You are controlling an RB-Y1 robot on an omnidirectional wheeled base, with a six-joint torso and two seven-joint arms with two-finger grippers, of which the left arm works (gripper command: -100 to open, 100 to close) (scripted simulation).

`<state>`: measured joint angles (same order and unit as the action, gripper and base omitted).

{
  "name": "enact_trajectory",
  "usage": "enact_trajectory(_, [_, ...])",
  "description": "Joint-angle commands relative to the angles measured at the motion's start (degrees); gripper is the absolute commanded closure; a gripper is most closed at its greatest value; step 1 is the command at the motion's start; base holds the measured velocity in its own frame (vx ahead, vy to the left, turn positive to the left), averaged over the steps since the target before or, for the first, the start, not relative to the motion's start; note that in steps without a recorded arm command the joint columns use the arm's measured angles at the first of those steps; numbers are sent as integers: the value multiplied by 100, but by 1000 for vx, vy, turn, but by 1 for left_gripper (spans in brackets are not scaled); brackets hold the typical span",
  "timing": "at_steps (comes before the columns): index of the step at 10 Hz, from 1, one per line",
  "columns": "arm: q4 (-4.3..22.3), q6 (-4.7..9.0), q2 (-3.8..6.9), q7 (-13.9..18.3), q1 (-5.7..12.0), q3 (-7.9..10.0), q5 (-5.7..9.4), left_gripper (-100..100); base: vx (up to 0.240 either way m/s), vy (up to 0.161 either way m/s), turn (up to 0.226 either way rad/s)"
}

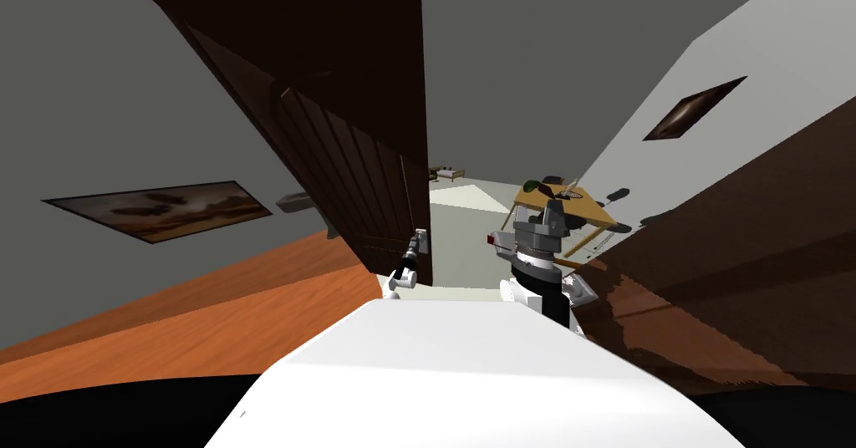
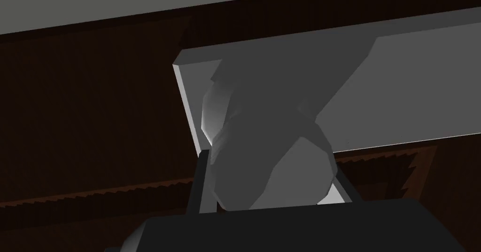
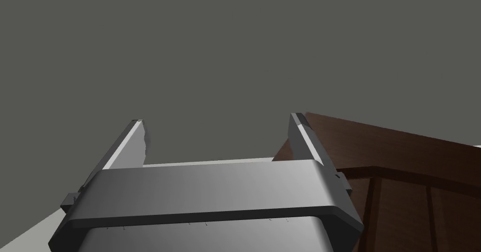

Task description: Push the door open

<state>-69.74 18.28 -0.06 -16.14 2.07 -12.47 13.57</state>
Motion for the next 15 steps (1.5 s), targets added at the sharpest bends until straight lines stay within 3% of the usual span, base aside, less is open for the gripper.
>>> enact_trajectory(1, [-97,14,105,-147,-47,-94,156,100,173,-58,229])
enact_trajectory(3, [-194,4,143,-336,-133,-307,357,100,218,-59,285])
enact_trajectory(4, [-300,-10,174,-344,-264,-457,332,-100,2,31,193])
enact_trajectory(7, [-562,-53,114,-472,-529,-801,400,-100,-180,118,79])
enact_trajectory(8, [-562,-53,114,-472,-529,-801,400,-100,-151,61,39])
enact_trajectory(11, [-809,-93,-91,-592,-778,-1123,463,-100,-144,23,83])
enact_trajectory(12, [-898,-108,-215,-636,-868,-1240,486,-100,-166,-15,68])
enact_trajectory(13, [-877,-72,-118,-593,-858,-1189,474,-100,-78,-14,14])
enact_trajectory(14, [-859,-98,58,-596,-823,-1166,466,-100,104,-7,-17])
enact_trajectory(15, [-836,-102,120,-592,-793,-1145,459,-100,235,-52,-19])
